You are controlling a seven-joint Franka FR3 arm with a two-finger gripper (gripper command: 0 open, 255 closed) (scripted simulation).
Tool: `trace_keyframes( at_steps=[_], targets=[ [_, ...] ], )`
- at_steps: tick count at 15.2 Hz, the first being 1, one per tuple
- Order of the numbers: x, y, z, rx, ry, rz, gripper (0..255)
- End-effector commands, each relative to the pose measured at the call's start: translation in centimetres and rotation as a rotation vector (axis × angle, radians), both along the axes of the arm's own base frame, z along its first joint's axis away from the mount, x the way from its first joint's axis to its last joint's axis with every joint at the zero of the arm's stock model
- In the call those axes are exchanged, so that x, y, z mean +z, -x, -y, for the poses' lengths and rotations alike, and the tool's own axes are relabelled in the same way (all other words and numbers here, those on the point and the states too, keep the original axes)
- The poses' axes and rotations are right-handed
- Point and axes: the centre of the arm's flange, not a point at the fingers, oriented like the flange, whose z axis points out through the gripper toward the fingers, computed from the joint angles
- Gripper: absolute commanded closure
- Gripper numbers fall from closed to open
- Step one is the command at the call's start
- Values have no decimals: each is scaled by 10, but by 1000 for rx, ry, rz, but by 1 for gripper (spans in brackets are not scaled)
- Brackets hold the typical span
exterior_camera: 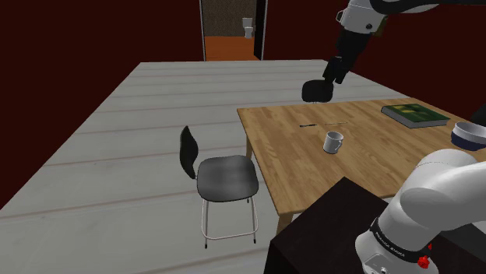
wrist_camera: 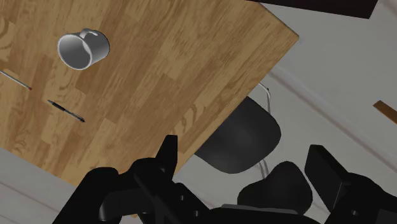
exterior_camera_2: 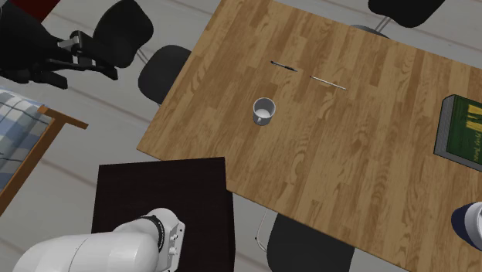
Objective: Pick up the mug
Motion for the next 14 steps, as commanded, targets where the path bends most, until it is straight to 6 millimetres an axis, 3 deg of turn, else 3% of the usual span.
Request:
trace_keyframes(
  at_steps=[1, 14],
  targets=[
    [0, 0, 0, 0, 0, 0, 0],
    [-107, -29, 137, 37, -32, -26, 0]
  ],
)
